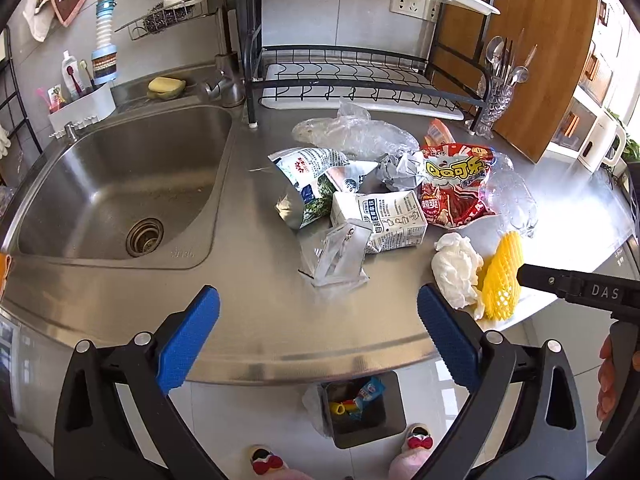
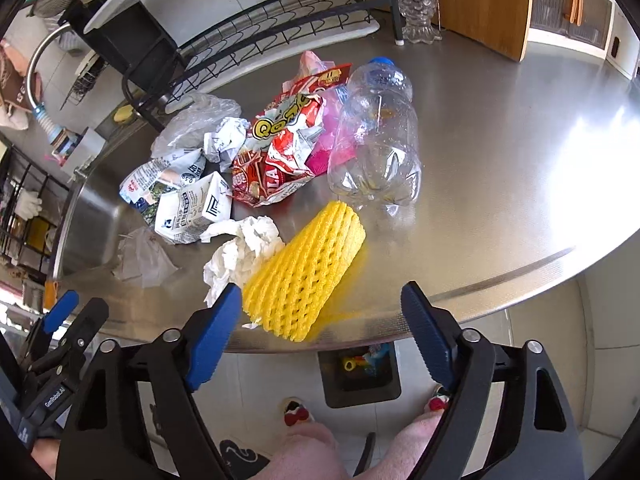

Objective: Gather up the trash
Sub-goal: 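Grasp the second yellow foam net with the right tool while the left tool grasps a clear plastic bag, then lower both held items into the floor bin and open both tools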

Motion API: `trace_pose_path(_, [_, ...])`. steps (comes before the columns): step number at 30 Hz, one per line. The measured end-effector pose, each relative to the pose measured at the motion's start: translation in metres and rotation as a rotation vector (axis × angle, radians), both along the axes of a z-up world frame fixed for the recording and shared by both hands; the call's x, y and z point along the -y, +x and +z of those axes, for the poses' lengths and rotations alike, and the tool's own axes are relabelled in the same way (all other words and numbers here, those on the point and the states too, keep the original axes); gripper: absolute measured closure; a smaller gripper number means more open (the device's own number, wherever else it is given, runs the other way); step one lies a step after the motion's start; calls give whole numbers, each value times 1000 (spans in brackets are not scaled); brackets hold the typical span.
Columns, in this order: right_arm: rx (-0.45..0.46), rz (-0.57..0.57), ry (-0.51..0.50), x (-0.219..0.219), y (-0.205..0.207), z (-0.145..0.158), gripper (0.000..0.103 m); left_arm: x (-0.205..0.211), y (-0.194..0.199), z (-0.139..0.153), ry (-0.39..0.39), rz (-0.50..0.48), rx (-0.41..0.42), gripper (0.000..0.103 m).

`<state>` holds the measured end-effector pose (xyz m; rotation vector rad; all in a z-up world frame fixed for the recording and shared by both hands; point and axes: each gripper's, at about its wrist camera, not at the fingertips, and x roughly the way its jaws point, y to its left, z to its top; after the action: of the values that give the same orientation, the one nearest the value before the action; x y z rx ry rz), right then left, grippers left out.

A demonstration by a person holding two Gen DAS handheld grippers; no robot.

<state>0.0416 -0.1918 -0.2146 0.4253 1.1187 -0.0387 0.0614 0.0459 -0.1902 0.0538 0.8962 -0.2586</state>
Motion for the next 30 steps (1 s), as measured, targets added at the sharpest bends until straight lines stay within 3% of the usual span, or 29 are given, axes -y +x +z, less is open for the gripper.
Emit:
trace_pose_path(3, [-31, -15, 19, 3, 5, -10, 34, 2, 13, -10, 0, -11, -20, 17])
trace_pose_path(10, [-58, -23, 66, 3, 16, -22, 34, 7, 37, -30, 56, -18, -41, 20])
trace_pose_path(12, [-68, -21, 61, 2, 20, -25, 34, 7, 41, -35, 53, -23, -56, 28])
trace_pose_path(14, [-64, -18, 43, 0, 23, -26, 39, 7, 46, -40, 48, -27, -79, 46])
trace_pose_path(18, [-76, 5, 37, -1, 28, -26, 73, 7, 49, -46, 48, -31, -104, 72])
trace_pose_path(22, [-57, 24, 12, -4, 29, -21, 85, 5, 47, -41, 49, -28, -89, 76])
trace_pose_path(30, [5, 35, -16, -4, 19, 1, 90, 3, 27, -13, 49, -11, -30, 78])
